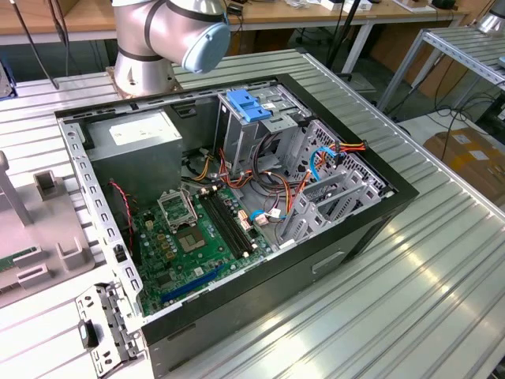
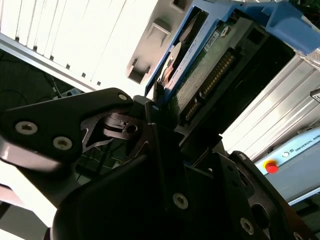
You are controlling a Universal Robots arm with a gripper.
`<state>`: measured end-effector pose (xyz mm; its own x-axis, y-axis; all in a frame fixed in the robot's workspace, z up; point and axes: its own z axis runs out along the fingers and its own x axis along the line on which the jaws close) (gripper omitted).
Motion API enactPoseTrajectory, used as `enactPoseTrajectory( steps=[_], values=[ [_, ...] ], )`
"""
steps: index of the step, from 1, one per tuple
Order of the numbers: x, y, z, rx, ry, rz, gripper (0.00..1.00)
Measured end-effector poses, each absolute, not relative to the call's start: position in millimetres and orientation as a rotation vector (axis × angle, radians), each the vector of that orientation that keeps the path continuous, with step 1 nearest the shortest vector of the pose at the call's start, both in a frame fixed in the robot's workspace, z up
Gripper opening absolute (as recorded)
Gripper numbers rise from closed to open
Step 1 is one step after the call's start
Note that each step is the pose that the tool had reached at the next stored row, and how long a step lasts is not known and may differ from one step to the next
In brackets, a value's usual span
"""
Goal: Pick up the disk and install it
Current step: 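Pick up the disk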
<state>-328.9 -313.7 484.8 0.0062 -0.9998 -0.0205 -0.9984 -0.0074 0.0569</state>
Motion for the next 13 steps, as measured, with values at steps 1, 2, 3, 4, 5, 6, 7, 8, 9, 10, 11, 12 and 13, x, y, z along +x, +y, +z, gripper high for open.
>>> enactPoseTrajectory(
  steps=[1, 2, 3, 4, 5, 6, 7, 8, 9, 10, 11, 12, 13],
  values=[
    [-326.9, -313.7, 484.7, 2.21, -2.195, -0.085, 0.36],
    [-325.9, -313.7, 484.8, 2.21, -2.195, -0.085, 0.36],
    [-324.8, -313.7, 484.7, 2.21, -2.195, -0.085, 0.36],
    [-323.1, -313.7, 484.8, 2.21, -2.195, -0.085, 0.36],
    [-322.1, -313.7, 484.7, 2.21, -2.195, -0.085, 0.36],
    [-320.9, -313.7, 484.7, 2.21, -2.195, -0.085, 0.36],
    [-319.9, -313.7, 484.7, 2.21, -2.195, -0.085, 0.36],
    [-318.9, -313.7, 484.7, 2.21, -2.195, -0.085, 0.36],
    [-317.7, -313.7, 484.7, 2.21, -2.195, -0.085, 0.36],
    [-316.7, -313.7, 484.7, 2.21, -2.195, -0.085, 0.36],
    [-315.8, -313.7, 484.7, 2.21, -2.195, -0.086, 0.36],
    [-315.0, -313.7, 484.7, 2.21, -2.195, -0.086, 0.36],
    [-313.6, -313.7, 484.7, 2.21, -2.195, -0.086, 0.36]
  ],
)
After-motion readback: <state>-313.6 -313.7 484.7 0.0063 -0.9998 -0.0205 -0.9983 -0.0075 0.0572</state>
